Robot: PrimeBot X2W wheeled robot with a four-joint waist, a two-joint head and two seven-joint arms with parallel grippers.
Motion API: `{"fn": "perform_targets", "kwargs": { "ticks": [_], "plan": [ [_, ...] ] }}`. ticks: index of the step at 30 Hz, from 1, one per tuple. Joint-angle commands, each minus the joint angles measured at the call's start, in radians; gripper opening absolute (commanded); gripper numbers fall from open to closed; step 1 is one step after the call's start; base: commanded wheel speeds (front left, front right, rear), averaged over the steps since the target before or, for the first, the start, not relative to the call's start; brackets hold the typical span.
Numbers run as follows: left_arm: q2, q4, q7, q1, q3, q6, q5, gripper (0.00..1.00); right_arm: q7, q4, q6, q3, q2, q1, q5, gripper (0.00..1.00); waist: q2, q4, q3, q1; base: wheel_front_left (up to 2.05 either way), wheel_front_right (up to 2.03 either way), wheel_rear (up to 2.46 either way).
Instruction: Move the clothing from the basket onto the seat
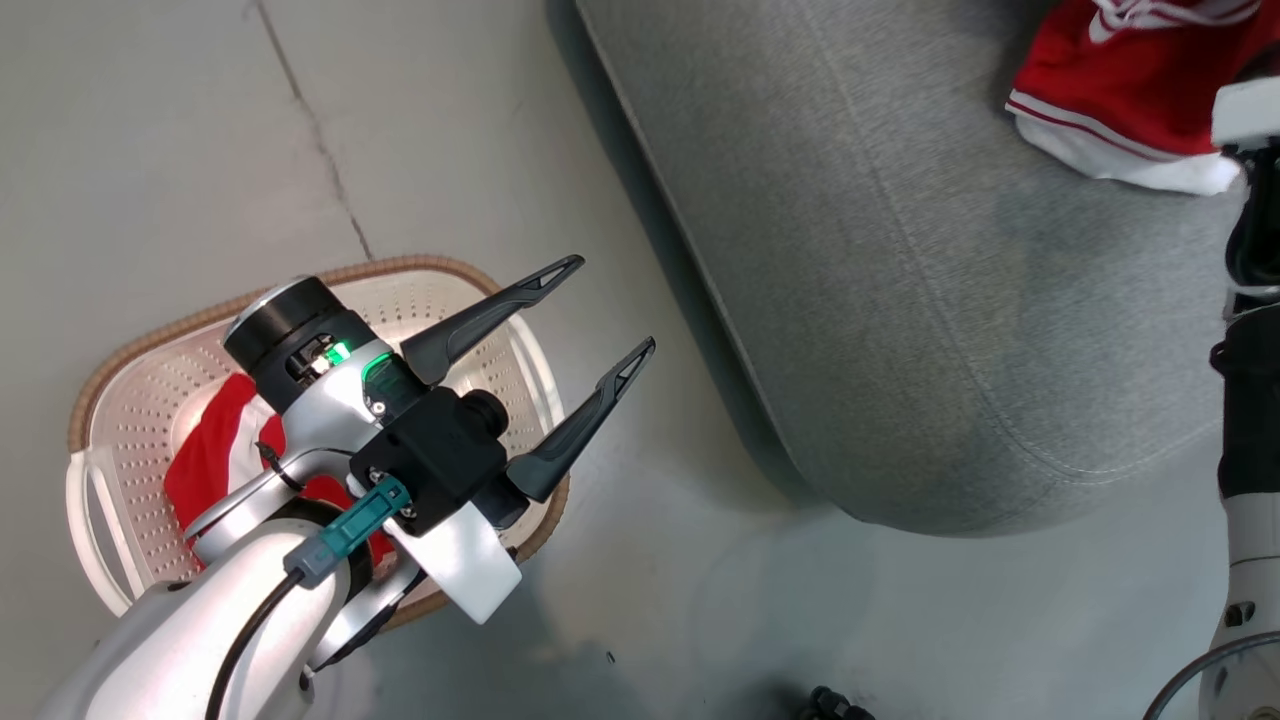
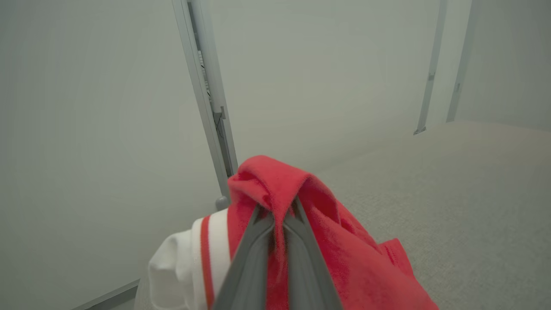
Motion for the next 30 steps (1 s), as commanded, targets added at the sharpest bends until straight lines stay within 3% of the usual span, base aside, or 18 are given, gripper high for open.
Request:
{"fn": "perform_targets", "kwargs": {
  "ticks": [1, 3, 4, 5, 10, 19, 30],
  "plan": [
    [0.01, -0.001, -0.003, -0.022, -0.003, -0.002, 0.004, 1.0, -0.002, 0.046, 0.002, -0.02, 0.003, -0.005, -0.016, 0.0, -0.0001, 0.025, 0.049, -0.0001, 0.0, 0.0, 0.0],
    [0.01, 0.003, -0.008, -0.028, -0.007, -0.003, 0.0, 1.0, -0.002, 0.122, 0.002, -0.039, 0.013, 0.004, -0.022, 0.04, -0.0001, 0.027, 0.056, -0.0001, 0.0, 0.0, 0.0],
    [0.01, 0.006, -0.009, -0.031, -0.008, -0.003, -0.001, 1.0, -0.002, 0.143, 0.002, -0.047, 0.015, 0.002, -0.027, 0.56, -0.0001, 0.027, 0.057, -0.0001, 0.0, 0.0, 0.0],
    [0.01, 0.009, -0.013, -0.033, -0.009, -0.003, -0.002, 1.0, -0.002, 0.159, 0.002, -0.057, 0.016, 0.003, -0.029, 1.0, -0.0001, 0.028, 0.057, -0.0001, 0.0, 0.0, 0.0],
    [0.001, 0.033, -0.032, -0.027, -0.015, 0.0, -0.013, 1.0, -0.002, 0.184, 0.002, -0.083, 0.028, 0.055, -0.034, 1.0, -0.0001, 0.03, 0.029, -0.0001, 0.0, 0.0, 0.0],
    [-0.038, 0.089, -0.091, 0.016, -0.016, 0.033, -0.034, 1.0, -0.002, 0.067, 0.002, -0.084, 0.011, 0.19, -0.067, 1.0, -0.0001, 0.056, -0.071, -0.0001, 0.0, 0.0, 0.0],
    [-0.119, 0.188, -0.207, 0.108, 0.005, 0.103, -0.1, 1.0, -0.002, -0.208, 0.002, -0.018, 0.016, 0.427, -0.102, 1.0, -0.0001, 0.183, -0.234, -0.0001, 0.0, 0.0, 0.0]
  ]
}}
